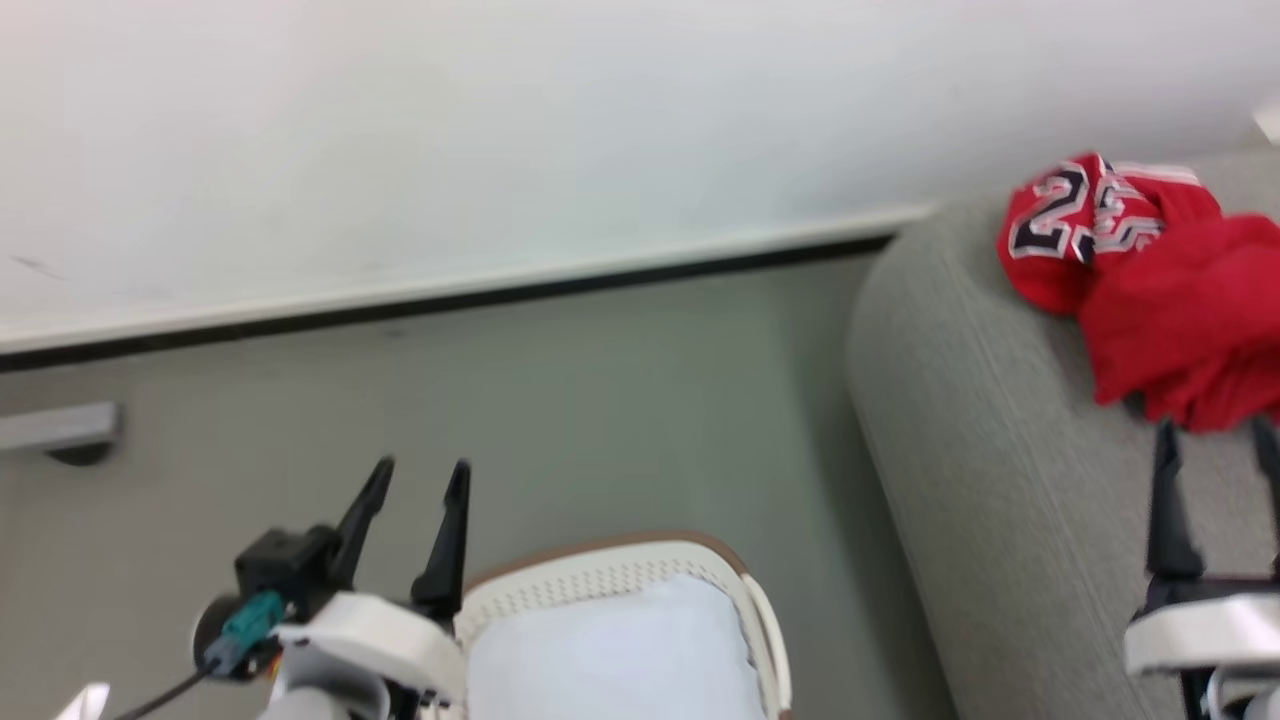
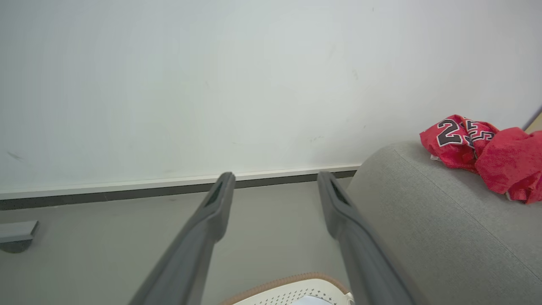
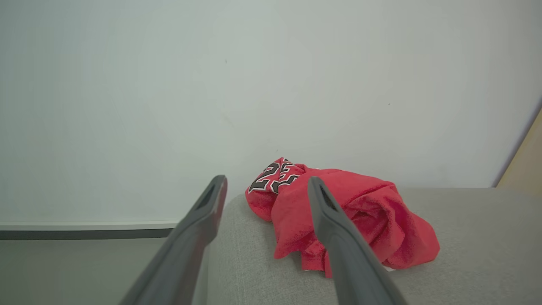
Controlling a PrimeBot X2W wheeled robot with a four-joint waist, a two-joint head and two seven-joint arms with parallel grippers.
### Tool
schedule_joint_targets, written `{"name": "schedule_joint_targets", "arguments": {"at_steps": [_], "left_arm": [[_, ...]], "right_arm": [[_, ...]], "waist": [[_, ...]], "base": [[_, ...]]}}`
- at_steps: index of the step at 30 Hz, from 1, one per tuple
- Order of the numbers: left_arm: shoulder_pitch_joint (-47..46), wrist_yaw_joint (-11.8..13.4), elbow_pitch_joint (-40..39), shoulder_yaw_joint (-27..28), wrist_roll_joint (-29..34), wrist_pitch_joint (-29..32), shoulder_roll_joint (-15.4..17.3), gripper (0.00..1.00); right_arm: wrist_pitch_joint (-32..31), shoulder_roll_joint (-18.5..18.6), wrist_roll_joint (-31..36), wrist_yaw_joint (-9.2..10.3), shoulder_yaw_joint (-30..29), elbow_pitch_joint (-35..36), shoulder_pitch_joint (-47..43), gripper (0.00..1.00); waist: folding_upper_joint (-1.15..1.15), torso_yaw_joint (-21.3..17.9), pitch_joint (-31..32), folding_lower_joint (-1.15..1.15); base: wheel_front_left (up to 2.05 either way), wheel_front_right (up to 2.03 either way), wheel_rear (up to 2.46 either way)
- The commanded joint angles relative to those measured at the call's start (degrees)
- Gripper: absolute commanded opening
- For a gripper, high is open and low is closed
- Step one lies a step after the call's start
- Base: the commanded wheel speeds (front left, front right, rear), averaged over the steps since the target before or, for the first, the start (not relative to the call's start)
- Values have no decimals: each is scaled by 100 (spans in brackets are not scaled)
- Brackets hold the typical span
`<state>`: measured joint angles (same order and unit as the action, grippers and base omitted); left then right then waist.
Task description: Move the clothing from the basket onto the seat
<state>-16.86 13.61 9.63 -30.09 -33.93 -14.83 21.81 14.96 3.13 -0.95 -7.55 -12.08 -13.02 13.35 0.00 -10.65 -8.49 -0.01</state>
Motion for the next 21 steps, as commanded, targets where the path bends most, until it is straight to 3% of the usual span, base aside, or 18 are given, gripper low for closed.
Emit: {"name": "schedule_joint_targets", "arguments": {"at_steps": [1,9,21], "left_arm": [[205,24,45,94,-33,-28,-50,100],[1149,-21,41,894,485,-30,-395,100],[1819,-614,200,1784,1241,-32,-991,100]], "right_arm": [[10,-15,-26,11,66,69,-213,100],[10,-30,-237,11,402,140,-1004,100],[10,-29,-682,11,441,-137,-1650,100]], "waist": [[0,426,445,1],[0,913,908,1],[0,1186,1151,1]], "base": [[0,0,0],[0,0,0],[0,0,0]]}}
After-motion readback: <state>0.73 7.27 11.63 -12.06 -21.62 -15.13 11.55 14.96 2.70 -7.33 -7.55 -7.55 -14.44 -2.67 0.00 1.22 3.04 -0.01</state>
